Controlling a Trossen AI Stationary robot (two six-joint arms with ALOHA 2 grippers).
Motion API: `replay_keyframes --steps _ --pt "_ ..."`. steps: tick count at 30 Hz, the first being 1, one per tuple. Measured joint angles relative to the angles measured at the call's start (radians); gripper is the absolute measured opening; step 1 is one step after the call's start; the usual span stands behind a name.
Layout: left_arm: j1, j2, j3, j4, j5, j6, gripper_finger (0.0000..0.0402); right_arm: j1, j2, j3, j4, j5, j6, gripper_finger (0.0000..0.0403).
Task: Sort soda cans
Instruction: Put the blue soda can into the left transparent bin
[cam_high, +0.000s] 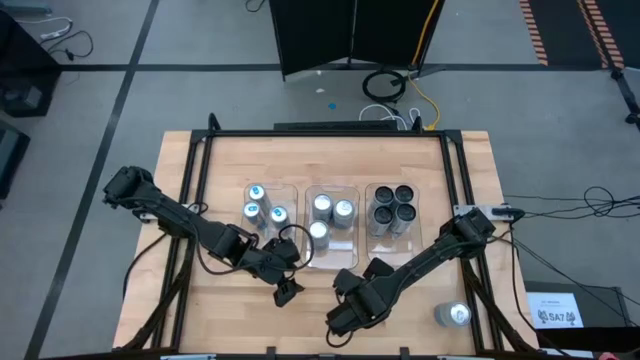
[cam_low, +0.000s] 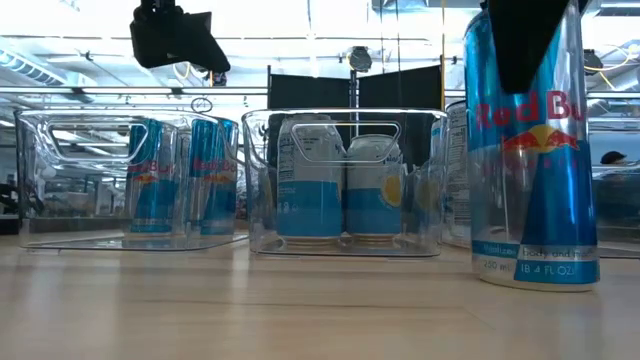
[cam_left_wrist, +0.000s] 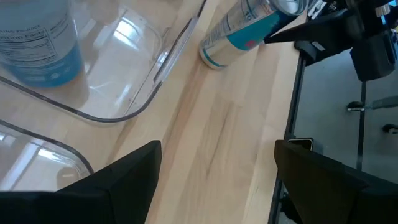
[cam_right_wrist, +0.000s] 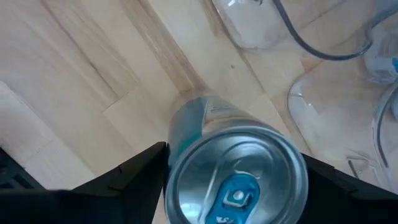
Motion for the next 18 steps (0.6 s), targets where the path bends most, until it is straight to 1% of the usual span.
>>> replay_keyframes --steps 4,8,18 --pt "-0.005 0.0 0.0 0.0 0.0 0.0 0.0322 0.0 0.0 0.0 0.024 0.0 -0.007 0.0276" --pt "-0.006 0.0 0.0 -0.001 0.001 0.0 0.0322 0.0 0.0 0.0 0.023 -0.023 -0.007 0.0276" --pt "-0.005 0.0 0.0 -0.001 0.0 0.01 0.0322 0.0 -0.012 0.022 0.004 -0.026 0.016 0.0276"
